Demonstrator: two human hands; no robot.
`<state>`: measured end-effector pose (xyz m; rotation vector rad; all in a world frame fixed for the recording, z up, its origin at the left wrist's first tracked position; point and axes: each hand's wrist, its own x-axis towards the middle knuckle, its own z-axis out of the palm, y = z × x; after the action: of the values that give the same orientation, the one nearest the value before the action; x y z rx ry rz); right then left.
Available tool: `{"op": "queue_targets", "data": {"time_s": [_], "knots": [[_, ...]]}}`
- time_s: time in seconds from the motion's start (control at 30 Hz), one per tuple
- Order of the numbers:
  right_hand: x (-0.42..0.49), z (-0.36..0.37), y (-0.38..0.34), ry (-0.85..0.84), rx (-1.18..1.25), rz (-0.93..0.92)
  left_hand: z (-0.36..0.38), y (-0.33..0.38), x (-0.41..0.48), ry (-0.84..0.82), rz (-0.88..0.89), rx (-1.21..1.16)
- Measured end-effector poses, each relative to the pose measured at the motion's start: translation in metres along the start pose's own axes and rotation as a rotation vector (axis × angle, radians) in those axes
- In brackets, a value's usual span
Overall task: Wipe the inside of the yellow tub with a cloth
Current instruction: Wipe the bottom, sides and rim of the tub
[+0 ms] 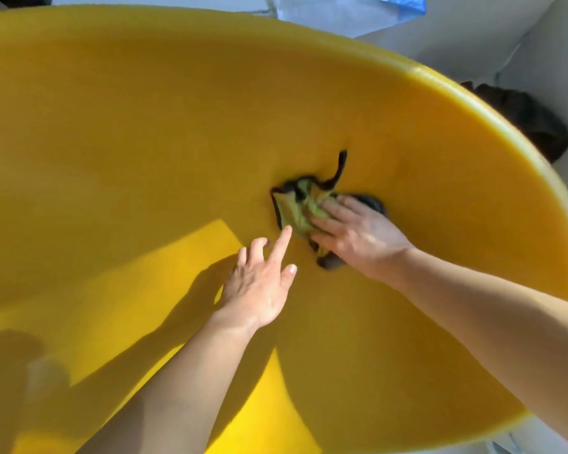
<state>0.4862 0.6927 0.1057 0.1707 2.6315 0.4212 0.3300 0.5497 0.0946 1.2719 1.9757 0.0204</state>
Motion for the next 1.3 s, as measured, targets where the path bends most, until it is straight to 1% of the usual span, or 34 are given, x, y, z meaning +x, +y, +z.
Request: {"op": "queue_targets", "data": {"time_s": [0.03, 0.07, 0.13, 0.2, 0.23, 0.27, 0.3, 0.33, 0.37, 0.4, 0.43, 0.5, 0.53, 0.57, 0.67, 0.7, 0.8, 0.87, 0.9, 0.97, 1.0, 1.03, 1.07, 1.1, 1.17, 1.2, 1.27, 1.3], "knots": [[-0.002, 0.001, -0.009, -0.139, 0.028, -0.103, 0.001, 0.000, -0.002, -0.006, -0.004, -0.002], [-0.004, -0.005, -0.005, -0.185, 0.074, -0.094, 0.002, 0.003, -0.003, 0.001, -0.005, -0.009], [0.004, -0.021, 0.023, -0.006, 0.096, 0.073, 0.003, 0.007, -0.001, 0.012, 0.001, -0.031], [0.003, -0.026, 0.053, 0.174, 0.031, 0.265, 0.003, 0.010, 0.001, 0.027, -0.001, -0.070], [-0.003, -0.022, 0.054, 0.201, -0.005, 0.305, 0.005, 0.013, 0.001, 0.029, 0.000, -0.092], [-0.009, -0.014, 0.045, 0.198, -0.006, 0.291, 0.006, 0.018, 0.000, 0.025, -0.010, -0.114], [-0.014, -0.006, 0.028, 0.160, 0.000, 0.236, 0.008, 0.020, -0.001, 0.017, -0.024, -0.134], [-0.018, 0.001, 0.009, 0.109, 0.019, 0.140, 0.010, 0.021, -0.002, 0.004, -0.038, -0.146], [-0.023, 0.003, -0.003, -0.010, 0.023, 0.045, 0.011, 0.023, -0.003, -0.009, -0.046, -0.148], [-0.028, 0.001, -0.005, -0.121, 0.053, 0.001, 0.012, 0.023, -0.005, -0.017, -0.047, -0.144], [-0.031, -0.008, 0.005, -0.158, 0.075, 0.020, 0.012, 0.024, -0.007, -0.024, -0.049, -0.143], [-0.035, -0.032, 0.041, -0.007, 0.055, 0.160, 0.012, 0.027, -0.009, -0.035, -0.059, -0.150], [-0.036, -0.043, 0.057, 0.087, 0.011, 0.222, 0.010, 0.030, -0.010, -0.031, -0.072, -0.152], [-0.039, -0.051, 0.069, 0.143, -0.025, 0.264, 0.009, 0.032, -0.010, -0.018, -0.089, -0.152], [-0.047, -0.068, 0.084, 0.228, -0.007, 0.339, 0.000, 0.043, -0.006, 0.027, -0.121, -0.130], [-0.047, -0.068, 0.082, 0.233, -0.001, 0.359, -0.004, 0.046, -0.004, 0.044, -0.111, -0.122], [-0.057, -0.051, 0.062, 0.142, 0.014, 0.345, -0.010, 0.057, 0.000, 0.068, -0.053, -0.122], [-0.069, -0.034, 0.033, 0.039, 0.134, 0.294, -0.010, 0.063, 0.003, 0.053, -0.065, -0.118], [-0.075, -0.027, 0.013, -0.049, 0.224, 0.263, -0.009, 0.065, 0.003, 0.045, -0.079, -0.119], [-0.081, -0.021, -0.026, -0.303, 0.343, 0.161, -0.004, 0.069, -0.002, 0.008, -0.100, -0.123], [-0.080, -0.021, -0.034, -0.391, 0.342, 0.099, -0.001, 0.071, -0.007, -0.017, -0.095, -0.120], [-0.077, -0.023, -0.030, -0.417, 0.310, 0.043, 0.001, 0.073, -0.013, -0.044, -0.088, -0.116], [-0.069, -0.025, -0.016, -0.383, 0.242, -0.002, 0.002, 0.074, -0.018, -0.061, -0.087, -0.123], [-0.059, -0.028, 0.005, -0.295, 0.178, -0.017, 0.002, 0.075, -0.020, -0.061, -0.096, -0.143], [-0.040, -0.041, 0.055, 0.006, 0.054, 0.031, 0.000, 0.077, -0.015, -0.028, -0.128, -0.188], [-0.031, -0.049, 0.075, 0.091, -0.018, 0.048, -0.003, 0.080, -0.010, -0.010, -0.149, -0.219], [-0.021, -0.057, 0.088, 0.131, -0.079, 0.084, -0.008, 0.090, -0.004, 0.014, -0.194, -0.298], [-0.020, -0.055, 0.083, 0.120, -0.076, 0.125, -0.009, 0.095, -0.002, 0.026, -0.203, -0.330]]}}
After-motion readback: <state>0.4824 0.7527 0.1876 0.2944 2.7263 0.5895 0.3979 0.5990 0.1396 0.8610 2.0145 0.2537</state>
